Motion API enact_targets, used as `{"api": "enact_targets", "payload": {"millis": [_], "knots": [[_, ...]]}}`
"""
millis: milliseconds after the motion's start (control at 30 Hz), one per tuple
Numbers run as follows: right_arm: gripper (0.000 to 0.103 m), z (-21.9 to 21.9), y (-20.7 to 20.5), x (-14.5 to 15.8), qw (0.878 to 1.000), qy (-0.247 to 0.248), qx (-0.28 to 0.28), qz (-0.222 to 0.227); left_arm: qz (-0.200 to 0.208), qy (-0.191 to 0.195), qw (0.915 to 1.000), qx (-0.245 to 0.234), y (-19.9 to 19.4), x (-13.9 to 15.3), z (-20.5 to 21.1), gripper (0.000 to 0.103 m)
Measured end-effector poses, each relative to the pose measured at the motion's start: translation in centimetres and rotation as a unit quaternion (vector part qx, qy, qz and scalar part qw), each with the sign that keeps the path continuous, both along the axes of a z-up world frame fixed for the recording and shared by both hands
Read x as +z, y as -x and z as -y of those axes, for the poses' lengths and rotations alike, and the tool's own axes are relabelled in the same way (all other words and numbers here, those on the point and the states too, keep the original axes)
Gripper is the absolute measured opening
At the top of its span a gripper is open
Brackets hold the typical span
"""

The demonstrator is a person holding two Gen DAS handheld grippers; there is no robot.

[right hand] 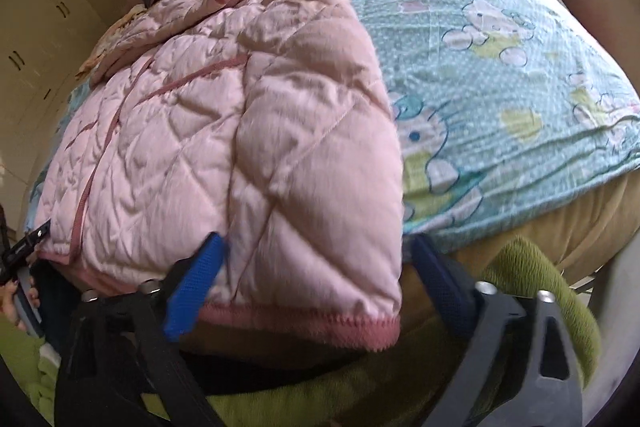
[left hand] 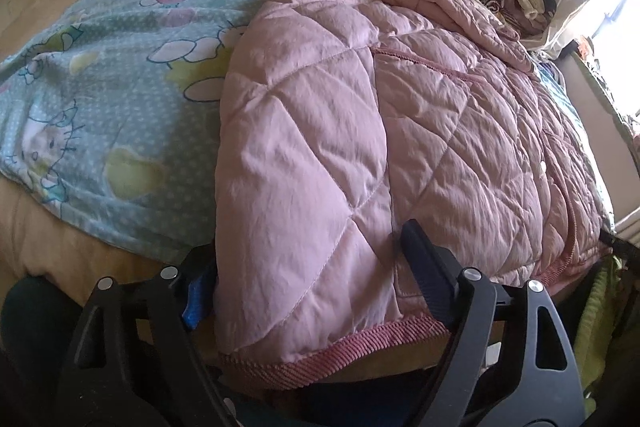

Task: Fold large clothes
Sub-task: 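Close both tools on the ribbed hem edge of the jacket, then lift the hem with both tools and fold it toward the collar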

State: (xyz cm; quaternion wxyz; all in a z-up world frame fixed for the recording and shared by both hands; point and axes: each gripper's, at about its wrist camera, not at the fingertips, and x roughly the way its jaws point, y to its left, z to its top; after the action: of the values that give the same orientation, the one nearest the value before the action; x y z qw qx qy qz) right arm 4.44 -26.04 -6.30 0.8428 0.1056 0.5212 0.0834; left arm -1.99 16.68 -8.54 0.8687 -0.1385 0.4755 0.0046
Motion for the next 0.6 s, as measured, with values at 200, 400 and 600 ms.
{"api": "enact_targets", "payload": {"millis": [200,400,600], "knots": [[0.058,-0.3,1.5,0.3,1.0,-0.009,0.014,0.016,0.0,-0.005,1.0,-0.002,0.0,-0.1,0.2,0.074],[0.028,-1.1,2.2,2.0,0.998,-0.005,0.029,0.064,0.012,-0.012,0.9999,-0.004,0.3,0.5,0.5,0.055],[0.018,-0.9,2.5,5.1,0.99,-0.026,0.031,0.135,0.038,-0.04,0.9982,-0.024,0.7,2.2,1.5,0.028]]}}
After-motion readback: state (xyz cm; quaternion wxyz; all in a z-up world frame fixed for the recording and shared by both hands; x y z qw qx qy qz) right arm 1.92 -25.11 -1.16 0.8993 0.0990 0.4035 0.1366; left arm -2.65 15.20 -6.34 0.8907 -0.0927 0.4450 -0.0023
